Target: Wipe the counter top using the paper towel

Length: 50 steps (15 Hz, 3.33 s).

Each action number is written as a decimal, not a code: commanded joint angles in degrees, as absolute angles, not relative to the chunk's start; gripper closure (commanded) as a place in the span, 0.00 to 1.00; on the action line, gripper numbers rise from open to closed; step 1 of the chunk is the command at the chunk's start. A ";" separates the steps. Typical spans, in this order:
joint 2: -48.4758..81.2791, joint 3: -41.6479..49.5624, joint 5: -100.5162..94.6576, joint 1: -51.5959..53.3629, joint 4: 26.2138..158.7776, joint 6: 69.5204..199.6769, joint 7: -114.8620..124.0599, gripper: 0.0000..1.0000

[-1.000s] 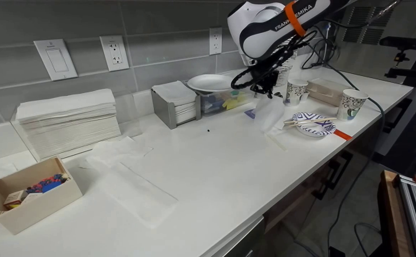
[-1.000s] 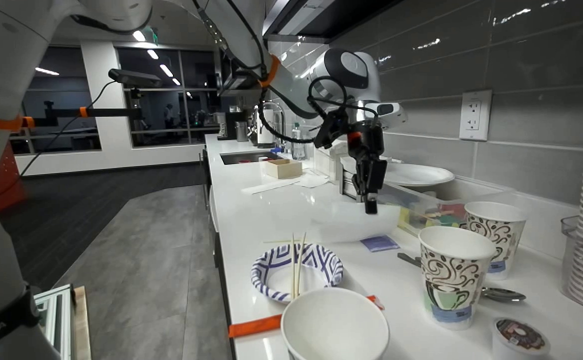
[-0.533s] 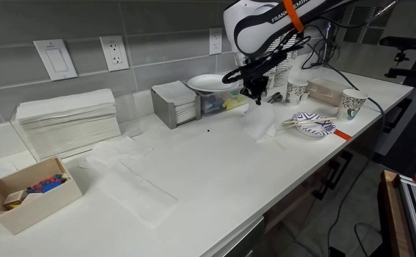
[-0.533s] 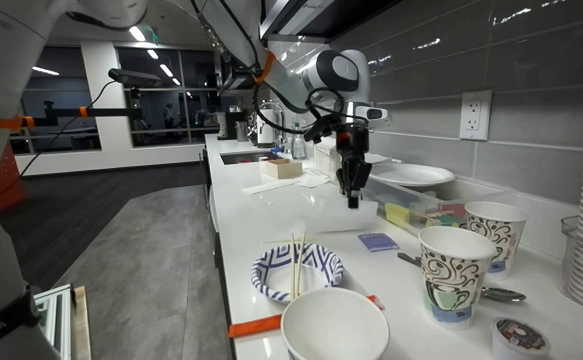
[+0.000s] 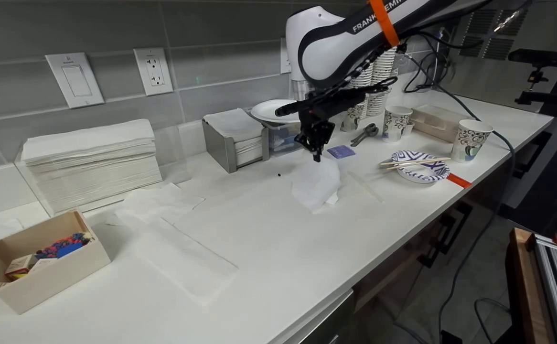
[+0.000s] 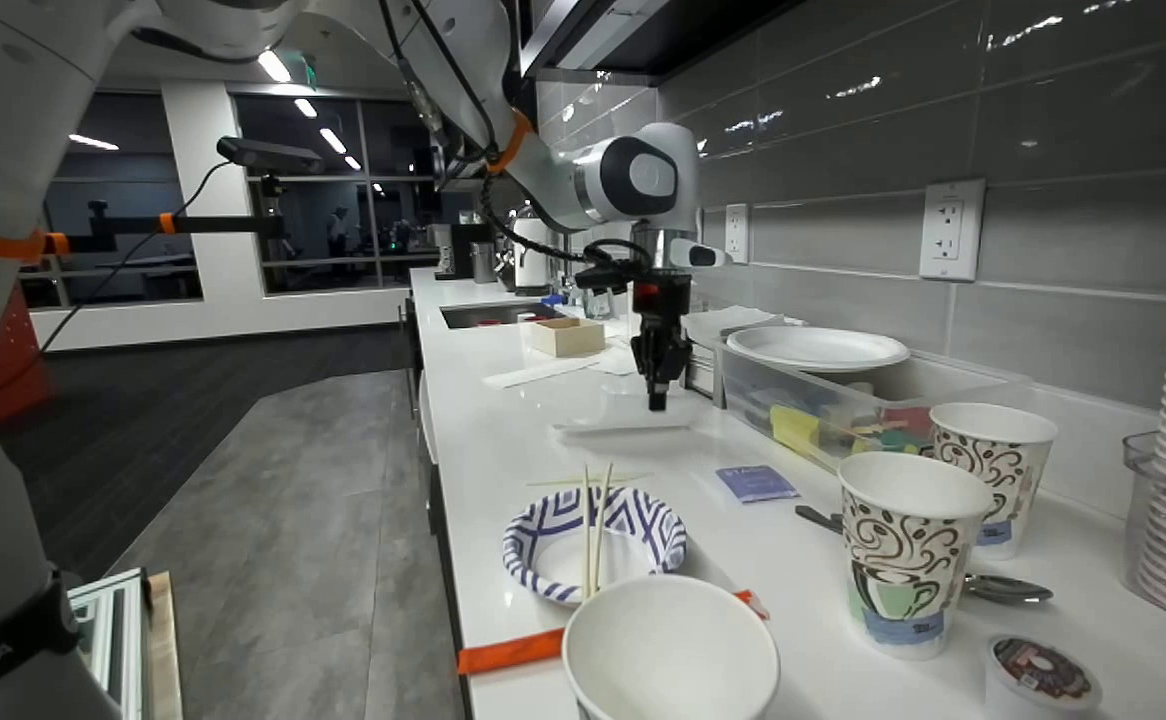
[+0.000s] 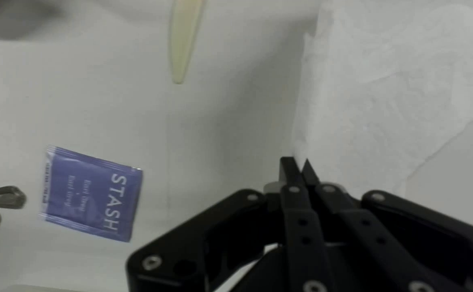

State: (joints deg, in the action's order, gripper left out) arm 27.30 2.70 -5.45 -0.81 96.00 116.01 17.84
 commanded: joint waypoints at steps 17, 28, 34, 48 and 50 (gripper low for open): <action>33.70 2.67 -1.13 1.72 96.60 136.71 20.48 1.00; 38.81 7.32 -3.10 9.12 92.46 147.97 33.04 1.00; 40.73 9.50 -2.84 12.04 90.71 147.83 36.40 1.00; 26.62 6.21 -6.12 11.23 101.08 128.33 26.38 1.00; 22.11 4.45 -4.63 10.20 104.40 128.98 23.63 1.00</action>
State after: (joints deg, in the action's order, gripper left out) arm 29.97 6.84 -5.36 11.65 97.34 129.40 26.98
